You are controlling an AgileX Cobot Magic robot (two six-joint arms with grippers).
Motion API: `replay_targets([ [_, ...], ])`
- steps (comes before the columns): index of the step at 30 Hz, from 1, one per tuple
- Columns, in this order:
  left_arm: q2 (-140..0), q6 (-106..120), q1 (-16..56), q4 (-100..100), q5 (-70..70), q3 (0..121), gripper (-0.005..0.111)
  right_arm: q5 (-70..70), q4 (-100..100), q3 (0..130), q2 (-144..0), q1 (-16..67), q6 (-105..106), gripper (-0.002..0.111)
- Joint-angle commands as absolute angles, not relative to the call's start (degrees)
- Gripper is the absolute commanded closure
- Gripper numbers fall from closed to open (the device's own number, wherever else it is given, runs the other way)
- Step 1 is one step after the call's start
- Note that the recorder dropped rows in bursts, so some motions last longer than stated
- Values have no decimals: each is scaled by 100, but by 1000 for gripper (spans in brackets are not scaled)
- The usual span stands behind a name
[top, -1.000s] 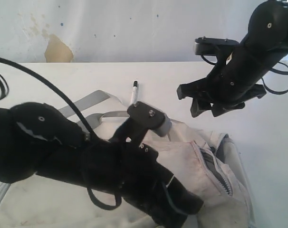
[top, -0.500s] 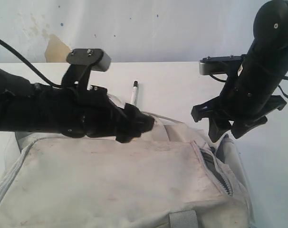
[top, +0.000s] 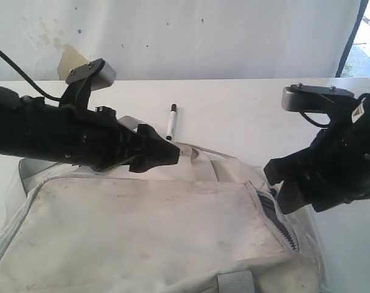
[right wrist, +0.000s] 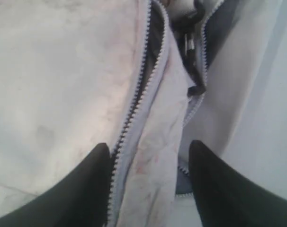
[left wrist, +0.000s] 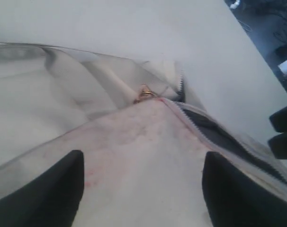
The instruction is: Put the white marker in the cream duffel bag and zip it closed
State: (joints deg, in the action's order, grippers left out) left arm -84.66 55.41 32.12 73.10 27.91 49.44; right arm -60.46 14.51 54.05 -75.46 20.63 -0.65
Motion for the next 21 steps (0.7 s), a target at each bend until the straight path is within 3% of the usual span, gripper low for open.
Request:
replay_targets([
  [1,-8578,4528,3200,6487,3542,5659,38,-5933,1856,5250,-7203,2048,0,61],
  [9,-9424,2072,3200,3450,4026,7279,35,-5161,1747,5250,-7364,2048,-37,61],
  [21,-10719,1038,2526,3989,4725,8347,34,-4659,1735,5250,-8359,2048,0,61],
])
